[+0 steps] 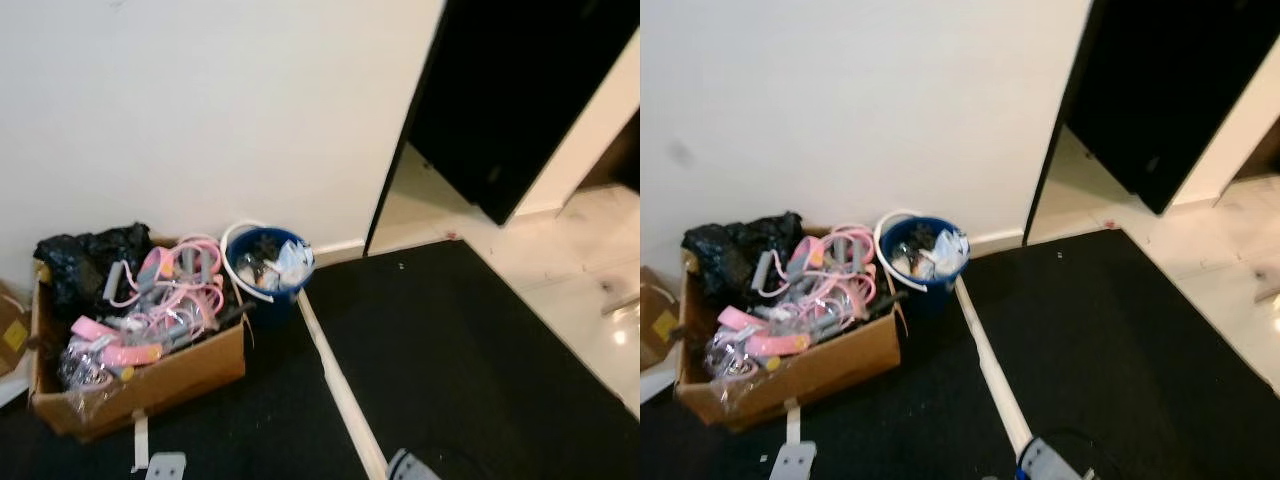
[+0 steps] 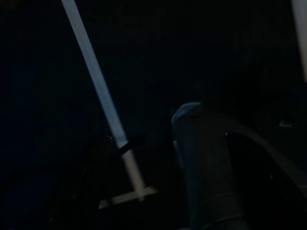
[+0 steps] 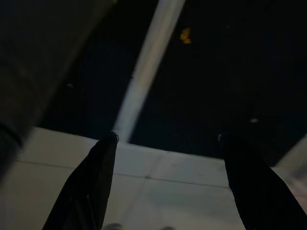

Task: Picking trash to rubbish bin

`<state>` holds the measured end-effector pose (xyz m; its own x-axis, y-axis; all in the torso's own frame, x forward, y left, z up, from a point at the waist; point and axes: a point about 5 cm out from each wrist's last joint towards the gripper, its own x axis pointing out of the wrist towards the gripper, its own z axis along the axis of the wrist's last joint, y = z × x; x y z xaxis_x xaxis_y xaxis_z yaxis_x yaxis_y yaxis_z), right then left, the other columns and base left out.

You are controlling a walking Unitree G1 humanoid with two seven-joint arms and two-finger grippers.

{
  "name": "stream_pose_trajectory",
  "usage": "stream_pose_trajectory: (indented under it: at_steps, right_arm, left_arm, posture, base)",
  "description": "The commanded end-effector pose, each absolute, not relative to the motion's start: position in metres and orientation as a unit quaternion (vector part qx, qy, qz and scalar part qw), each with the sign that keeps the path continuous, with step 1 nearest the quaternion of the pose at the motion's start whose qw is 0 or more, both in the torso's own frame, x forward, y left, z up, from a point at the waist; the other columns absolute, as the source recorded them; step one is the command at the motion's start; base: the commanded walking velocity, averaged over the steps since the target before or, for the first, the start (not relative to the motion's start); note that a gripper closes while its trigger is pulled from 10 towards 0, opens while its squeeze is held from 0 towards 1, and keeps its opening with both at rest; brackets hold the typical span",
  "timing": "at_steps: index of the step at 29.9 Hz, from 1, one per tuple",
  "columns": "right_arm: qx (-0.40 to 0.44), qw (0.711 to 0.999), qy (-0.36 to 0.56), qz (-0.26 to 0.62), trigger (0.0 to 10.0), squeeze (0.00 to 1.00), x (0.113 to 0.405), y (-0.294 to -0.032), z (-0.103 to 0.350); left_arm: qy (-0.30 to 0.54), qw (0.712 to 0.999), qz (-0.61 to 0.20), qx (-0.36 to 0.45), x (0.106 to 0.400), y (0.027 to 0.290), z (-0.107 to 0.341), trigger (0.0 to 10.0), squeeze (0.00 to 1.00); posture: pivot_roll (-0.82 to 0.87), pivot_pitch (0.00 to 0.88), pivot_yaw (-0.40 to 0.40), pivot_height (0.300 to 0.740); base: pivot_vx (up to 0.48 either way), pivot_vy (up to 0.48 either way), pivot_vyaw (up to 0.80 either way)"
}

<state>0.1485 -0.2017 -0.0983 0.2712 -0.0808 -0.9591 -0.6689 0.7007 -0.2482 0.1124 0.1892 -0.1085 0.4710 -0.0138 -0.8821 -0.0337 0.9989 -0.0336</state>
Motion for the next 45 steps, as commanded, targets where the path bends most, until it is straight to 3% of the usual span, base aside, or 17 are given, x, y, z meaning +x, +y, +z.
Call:
stream_pose_trajectory:
  at_steps: [1,14,45]
  right_arm:
    - [-0.334,0.721,0.573,0.2,10.0,0.0,0.1462,-0.2071,-0.0982]
    - [-0.344,0.71,0.579,0.204,10.0,0.0,0.139,-0.2127,-0.0998]
    - [-0.324,0.721,0.58,0.196,10.0,0.0,0.1372,-0.2041,-0.1019]
  left_arm:
    - [0.527,0.849,0.005,-0.035,0.1047,0.183,-0.1115,10.0,0.0]
    - [0.527,0.849,-0.004,-0.021,0.1044,0.1844,-0.1114,10.0,0.0]
    - [0.523,0.852,-0.009,-0.014,0.1095,0.1857,-0.1099,10.0,0.0]
  posture:
    - [0.04,0.041,-0.013,0.74]
    - [0.04,0.019,-0.014,0.74]
    - [0.03,0.028,0.01,0.74]
  base:
    - [0.0,0.0,-0.8]
    - [0.0,0.0,-0.8]
    - [0.0,0.0,-0.8]
